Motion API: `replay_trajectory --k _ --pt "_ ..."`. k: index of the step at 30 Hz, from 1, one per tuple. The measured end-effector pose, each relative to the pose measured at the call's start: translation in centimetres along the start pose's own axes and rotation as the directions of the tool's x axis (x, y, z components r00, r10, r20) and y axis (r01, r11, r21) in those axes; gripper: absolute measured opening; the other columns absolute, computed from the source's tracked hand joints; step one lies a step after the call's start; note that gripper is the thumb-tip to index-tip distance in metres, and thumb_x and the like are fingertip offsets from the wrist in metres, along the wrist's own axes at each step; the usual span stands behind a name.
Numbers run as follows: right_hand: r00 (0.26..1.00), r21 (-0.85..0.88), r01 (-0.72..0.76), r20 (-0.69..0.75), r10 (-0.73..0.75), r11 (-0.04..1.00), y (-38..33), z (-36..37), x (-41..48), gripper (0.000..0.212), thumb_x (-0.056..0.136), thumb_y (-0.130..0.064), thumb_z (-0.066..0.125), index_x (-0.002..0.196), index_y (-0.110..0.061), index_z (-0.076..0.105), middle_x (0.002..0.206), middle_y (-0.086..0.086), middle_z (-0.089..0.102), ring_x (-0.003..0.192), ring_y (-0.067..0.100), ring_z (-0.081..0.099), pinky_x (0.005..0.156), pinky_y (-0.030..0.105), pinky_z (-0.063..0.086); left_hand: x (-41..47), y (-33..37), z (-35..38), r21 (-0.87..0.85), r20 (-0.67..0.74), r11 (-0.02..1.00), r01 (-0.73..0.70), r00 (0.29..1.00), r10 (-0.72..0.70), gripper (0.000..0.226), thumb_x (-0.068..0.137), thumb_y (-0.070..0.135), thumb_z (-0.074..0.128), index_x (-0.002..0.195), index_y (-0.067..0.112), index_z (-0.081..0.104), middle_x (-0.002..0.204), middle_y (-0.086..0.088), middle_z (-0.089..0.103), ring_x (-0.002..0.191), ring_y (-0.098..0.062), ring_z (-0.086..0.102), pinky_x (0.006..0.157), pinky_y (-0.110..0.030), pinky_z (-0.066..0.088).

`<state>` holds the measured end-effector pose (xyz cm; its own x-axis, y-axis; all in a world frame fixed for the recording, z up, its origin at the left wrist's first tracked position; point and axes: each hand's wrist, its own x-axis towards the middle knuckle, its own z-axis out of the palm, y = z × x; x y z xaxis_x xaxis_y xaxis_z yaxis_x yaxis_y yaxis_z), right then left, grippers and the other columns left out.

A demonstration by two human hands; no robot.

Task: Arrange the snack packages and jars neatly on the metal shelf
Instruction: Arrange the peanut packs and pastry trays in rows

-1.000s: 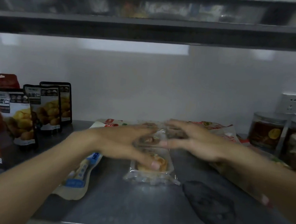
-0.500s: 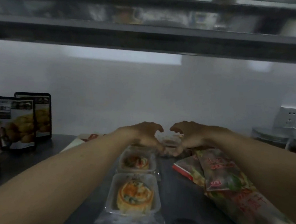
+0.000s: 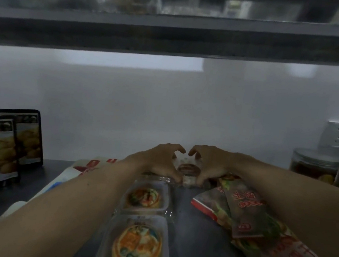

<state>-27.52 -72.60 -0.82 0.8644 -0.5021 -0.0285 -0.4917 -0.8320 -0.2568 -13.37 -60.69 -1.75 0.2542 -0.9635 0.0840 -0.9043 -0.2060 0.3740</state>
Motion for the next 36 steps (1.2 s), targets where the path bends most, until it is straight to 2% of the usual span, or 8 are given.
replay_trajectory --k 5,9,14,19,25,28,32,36 --pt "0.962 0.042 0.117 -0.253 -0.103 0.992 -0.3 -1.3 -0.8 0.098 0.059 -0.026 0.088 0.14 -0.022 0.033 0.13 0.002 0.043 0.117 0.019 0.045 0.092 0.033 0.044 -0.3 0.5 -2.0 0.01 -0.235 0.994 -0.112 0.966 0.111 0.092 0.06 0.026 0.089 0.138 0.021 0.041 0.129 -0.005 0.051 0.118 -0.02 0.048 0.089 -0.026 0.038" --pt "0.928 0.095 0.175 -0.347 -0.132 0.98 -1.4 -3.2 -2.8 0.096 0.06 -0.028 0.087 0.14 -0.025 0.033 0.131 0.002 0.045 0.119 0.019 0.046 0.092 0.032 0.043 -2.0 1.5 -4.4 -0.004 -0.288 0.99 -0.142 0.948 0.135 0.092 0.062 0.027 0.089 0.139 0.023 0.04 0.13 -0.003 0.051 0.118 -0.014 0.046 0.091 -0.023 0.034" --pt "0.926 0.156 0.238 -0.335 -0.175 0.959 -3.7 -4.6 -7.9 0.083 0.069 -0.035 0.081 0.138 -0.03 0.036 0.133 -0.003 0.046 0.121 0.015 0.045 0.091 0.028 0.038 -6.5 3.2 -6.5 -0.115 -0.238 0.985 -0.127 0.966 0.096 0.083 0.068 0.031 0.083 0.138 0.036 0.037 0.13 0.003 0.049 0.122 -0.014 0.045 0.095 -0.025 0.035" --pt "0.915 0.166 0.249 -0.363 -0.175 0.954 -6.7 -3.9 -13.9 0.091 0.049 -0.069 0.07 0.129 -0.037 0.044 0.123 -0.008 0.054 0.116 0.012 0.05 0.1 0.034 0.043 -13.3 5.2 -7.0 -0.151 -0.213 0.975 -0.163 0.969 0.129 0.08 0.062 0.046 0.075 0.134 0.041 0.041 0.128 0.005 0.052 0.118 -0.012 0.048 0.094 -0.024 0.037" --pt "0.911 0.24 0.263 -0.379 -0.159 0.935 -10.4 -0.7 -21.2 0.082 0.05 -0.064 0.073 0.124 -0.034 0.051 0.115 -0.01 0.055 0.11 0.007 0.053 0.097 0.031 0.045 -21.0 6.1 -5.5 -0.152 -0.185 0.959 -0.24 0.96 0.211 0.077 0.063 0.048 0.071 0.135 0.037 0.045 0.123 0.004 0.055 0.115 -0.006 0.05 0.091 -0.012 0.034" --pt "0.911 0.284 0.268 -0.385 -0.147 0.921 -12.9 1.3 -24.5 0.068 0.066 -0.044 0.084 0.125 -0.03 0.053 0.119 -0.009 0.056 0.111 0.006 0.054 0.097 0.027 0.045 -25.3 5.6 -4.4 -0.181 -0.191 0.944 -0.276 0.951 0.241 0.075 0.061 0.045 0.072 0.131 0.036 0.049 0.117 0.005 0.056 0.11 -0.003 0.052 0.089 -0.006 0.035" --pt "0.924 0.253 0.237 -0.358 -0.137 0.938 -15.4 4.2 -27.5 0.074 0.059 -0.056 0.077 0.125 -0.034 0.05 0.124 -0.014 0.055 0.113 0.004 0.053 0.099 0.031 0.045 -29.5 4.5 -2.8 -0.212 -0.177 0.931 -0.296 0.949 0.262 0.073 0.062 0.042 0.075 0.13 0.035 0.05 0.114 0.022 0.056 0.11 0.008 0.051 0.09 -0.008 0.036" --pt "0.94 0.267 0.226 -0.313 -0.138 0.937 -16.2 6.3 -28.7 0.076 0.063 -0.053 0.077 0.13 -0.034 0.047 0.128 -0.017 0.051 0.118 0.004 0.049 0.097 0.024 0.041 -31.9 3.5 -1.1 -0.235 -0.152 0.935 -0.266 0.96 0.235 0.07 0.07 0.038 0.081 0.125 0.056 0.041 0.114 0.039 0.048 0.112 0.015 0.045 0.09 -0.008 0.036"
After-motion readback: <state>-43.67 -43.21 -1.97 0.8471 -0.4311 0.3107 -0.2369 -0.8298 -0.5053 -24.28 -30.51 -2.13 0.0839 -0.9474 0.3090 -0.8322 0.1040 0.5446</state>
